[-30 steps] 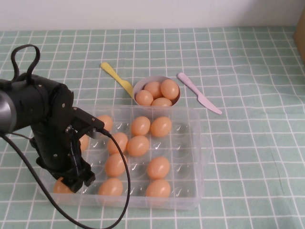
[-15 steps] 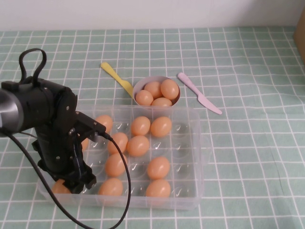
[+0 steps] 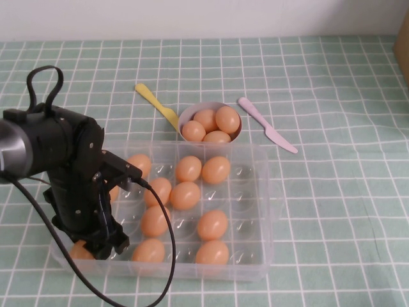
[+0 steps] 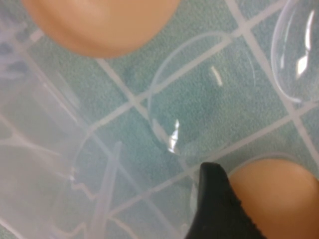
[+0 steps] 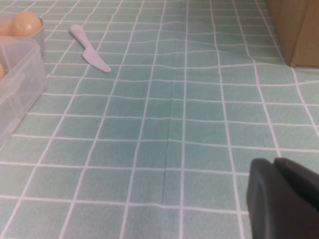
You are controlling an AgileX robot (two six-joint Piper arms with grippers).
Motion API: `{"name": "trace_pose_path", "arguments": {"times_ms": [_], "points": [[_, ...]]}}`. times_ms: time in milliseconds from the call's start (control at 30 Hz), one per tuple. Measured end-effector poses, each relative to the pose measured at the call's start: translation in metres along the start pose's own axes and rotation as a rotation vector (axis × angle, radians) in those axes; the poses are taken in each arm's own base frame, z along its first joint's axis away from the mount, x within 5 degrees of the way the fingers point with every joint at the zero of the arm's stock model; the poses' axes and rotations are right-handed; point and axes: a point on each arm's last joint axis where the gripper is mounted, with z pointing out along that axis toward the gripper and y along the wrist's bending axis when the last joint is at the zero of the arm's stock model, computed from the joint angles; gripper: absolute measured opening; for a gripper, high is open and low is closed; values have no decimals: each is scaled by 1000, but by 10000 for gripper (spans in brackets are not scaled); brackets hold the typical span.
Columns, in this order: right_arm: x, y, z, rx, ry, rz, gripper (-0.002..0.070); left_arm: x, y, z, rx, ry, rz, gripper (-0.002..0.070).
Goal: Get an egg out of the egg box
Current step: Pick up the egg from the plastic box, then place the egg in the bowl
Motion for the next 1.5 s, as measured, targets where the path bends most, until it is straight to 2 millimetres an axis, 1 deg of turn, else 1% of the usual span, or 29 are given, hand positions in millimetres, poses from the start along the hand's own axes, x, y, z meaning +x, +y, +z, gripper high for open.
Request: {"name": "trace_pose_path", "arguments": {"times_ms": [133, 200, 300, 433, 500, 567, 633, 733, 767, 967, 1100, 1267, 1367, 1500], "points": [[0, 0, 0, 0, 0, 0, -17, -2, 1, -2, -2, -11, -1, 343], [0, 0, 0, 0, 0, 0, -17, -7, 3, -10, -8, -34, -4, 342], [0, 0, 0, 0, 0, 0, -17, -17, 5, -31, -5, -94, -22, 342], [0, 0, 0, -1, 0, 2, -17, -32, 7, -68, 26, -218, -59, 342], [0, 0, 0, -1, 0, 2, -17, -39, 8, -83, 40, -279, -71, 342], [0, 0, 0, -2, -1, 4, -17, -51, 11, -101, 34, -399, -80, 342], [0, 0, 0, -1, -1, 4, -17, -62, 13, -114, 29, -520, -91, 342], [0, 0, 0, -1, -1, 4, -17, -84, 15, -125, 30, -671, -75, 342], [0, 0, 0, -1, -1, 4, -17, -92, 16, -125, 39, -702, -63, 342], [0, 0, 0, -1, -1, 4, -17, -145, 16, -108, 121, -796, 1, 342], [0, 0, 0, -1, -1, 4, -17, -171, 14, -96, 142, -824, 39, 342], [0, 0, 0, -1, -1, 4, -17, -193, 15, -76, 128, -819, 86, 342], [0, 0, 0, -1, -1, 4, -17, -200, 17, -65, 113, -805, 99, 342], [0, 0, 0, -1, -1, 4, -17, -203, 19, -60, 88, -801, 113, 341]]}}
